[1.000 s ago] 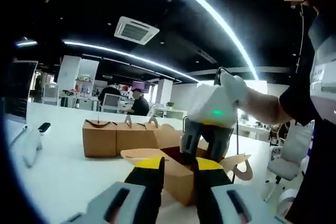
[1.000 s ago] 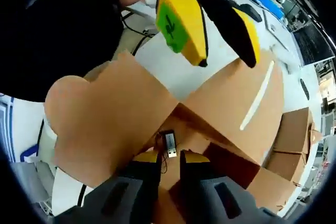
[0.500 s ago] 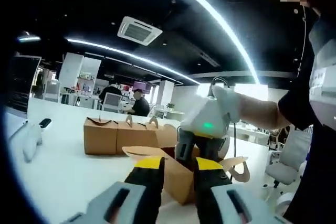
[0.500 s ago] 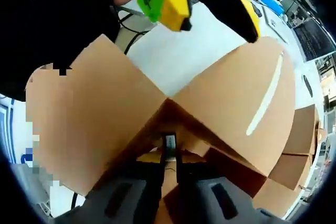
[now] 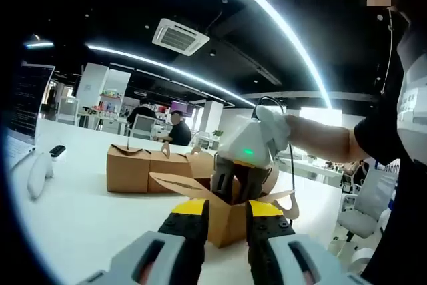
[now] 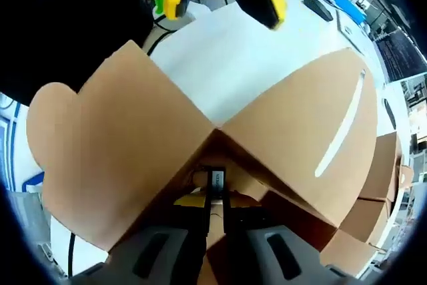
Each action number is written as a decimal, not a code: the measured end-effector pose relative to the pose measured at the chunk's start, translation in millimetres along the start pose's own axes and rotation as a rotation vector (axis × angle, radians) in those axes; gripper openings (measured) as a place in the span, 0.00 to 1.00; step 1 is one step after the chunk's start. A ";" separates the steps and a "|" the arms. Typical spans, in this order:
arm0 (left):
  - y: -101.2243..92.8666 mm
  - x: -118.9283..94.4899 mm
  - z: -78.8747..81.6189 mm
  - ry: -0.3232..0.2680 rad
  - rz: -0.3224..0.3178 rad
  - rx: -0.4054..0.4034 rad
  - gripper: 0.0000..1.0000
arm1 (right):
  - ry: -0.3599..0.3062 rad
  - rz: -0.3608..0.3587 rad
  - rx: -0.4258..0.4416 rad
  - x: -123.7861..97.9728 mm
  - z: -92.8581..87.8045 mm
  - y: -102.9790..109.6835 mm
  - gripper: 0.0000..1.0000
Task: Pick up one paper box from the group, open the paper box, and remove the item inside
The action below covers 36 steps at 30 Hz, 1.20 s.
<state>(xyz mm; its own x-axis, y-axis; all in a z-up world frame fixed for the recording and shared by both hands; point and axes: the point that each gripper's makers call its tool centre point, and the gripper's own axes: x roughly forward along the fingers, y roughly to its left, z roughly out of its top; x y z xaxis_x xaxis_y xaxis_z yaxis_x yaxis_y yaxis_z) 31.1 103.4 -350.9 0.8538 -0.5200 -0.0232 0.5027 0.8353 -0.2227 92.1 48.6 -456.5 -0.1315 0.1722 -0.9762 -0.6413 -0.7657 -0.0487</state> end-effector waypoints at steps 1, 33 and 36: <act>0.3 0.1 -0.6 0.001 0.001 -0.001 0.24 | 0.002 0.001 -0.003 0.2 0.3 0.2 0.09; -8.0 3.4 1.4 -0.007 -0.010 -0.008 0.24 | -0.261 -0.297 0.285 -75.3 9.6 -5.9 0.09; -10.3 3.1 2.5 -0.010 -0.013 -0.003 0.24 | -0.341 -0.343 0.341 -86.6 12.0 -5.3 0.09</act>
<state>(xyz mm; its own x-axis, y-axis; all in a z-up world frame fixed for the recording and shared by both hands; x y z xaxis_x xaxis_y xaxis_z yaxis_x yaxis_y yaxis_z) 28.9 93.6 -346.3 0.8488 -0.5286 -0.0106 0.5130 0.8283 -0.2255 97.8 45.2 -369.1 -0.0734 0.6074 -0.7910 -0.8895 -0.3985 -0.2235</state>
